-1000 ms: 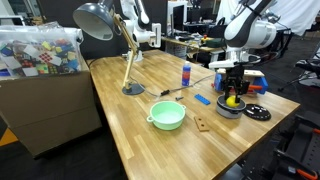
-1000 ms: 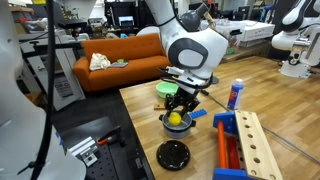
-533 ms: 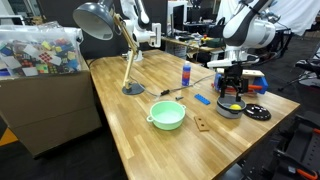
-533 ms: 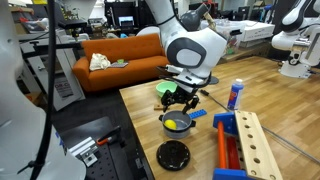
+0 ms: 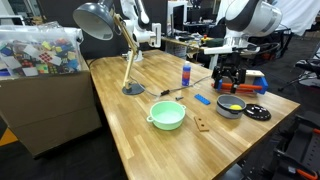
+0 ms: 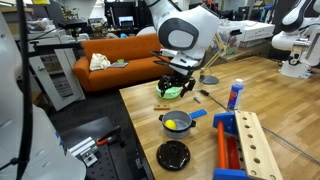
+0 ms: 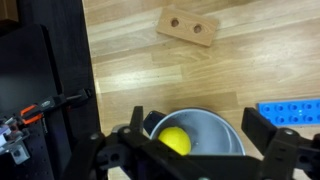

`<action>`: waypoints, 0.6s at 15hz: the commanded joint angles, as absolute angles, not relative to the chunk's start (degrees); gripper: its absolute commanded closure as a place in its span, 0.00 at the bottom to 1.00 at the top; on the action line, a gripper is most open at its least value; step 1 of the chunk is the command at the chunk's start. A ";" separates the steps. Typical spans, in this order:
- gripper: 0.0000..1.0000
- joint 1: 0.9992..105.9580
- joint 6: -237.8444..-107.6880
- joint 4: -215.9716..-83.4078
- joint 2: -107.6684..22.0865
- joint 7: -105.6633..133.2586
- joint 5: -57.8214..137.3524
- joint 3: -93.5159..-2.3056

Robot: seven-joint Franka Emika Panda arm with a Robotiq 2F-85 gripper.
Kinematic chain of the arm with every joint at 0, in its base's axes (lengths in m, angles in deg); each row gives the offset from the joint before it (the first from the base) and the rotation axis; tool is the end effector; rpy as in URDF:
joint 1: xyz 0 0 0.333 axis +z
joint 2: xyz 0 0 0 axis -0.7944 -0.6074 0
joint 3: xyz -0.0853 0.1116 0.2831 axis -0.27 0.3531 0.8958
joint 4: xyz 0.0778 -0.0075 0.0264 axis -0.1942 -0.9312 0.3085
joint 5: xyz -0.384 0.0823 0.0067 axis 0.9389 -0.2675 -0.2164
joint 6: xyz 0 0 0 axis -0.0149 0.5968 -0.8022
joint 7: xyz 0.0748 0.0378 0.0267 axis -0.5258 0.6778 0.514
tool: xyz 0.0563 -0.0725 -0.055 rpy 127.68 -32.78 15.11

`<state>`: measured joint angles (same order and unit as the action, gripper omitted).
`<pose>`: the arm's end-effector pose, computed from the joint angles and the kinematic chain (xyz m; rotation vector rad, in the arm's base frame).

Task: Remove the lemon from the grey pot and place it inside the grey pot

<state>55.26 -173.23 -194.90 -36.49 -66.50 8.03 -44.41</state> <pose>0.4741 0.0246 0.2257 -1.8232 2.3992 0.5651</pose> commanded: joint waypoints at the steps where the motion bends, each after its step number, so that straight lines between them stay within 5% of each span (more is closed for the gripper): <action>1: 0.00 54.68 -172.12 -199.76 -29.15 -60.52 4.97 -42.76; 9: 0.00 54.73 -168.83 -203.67 -23.89 -54.64 4.16 -42.71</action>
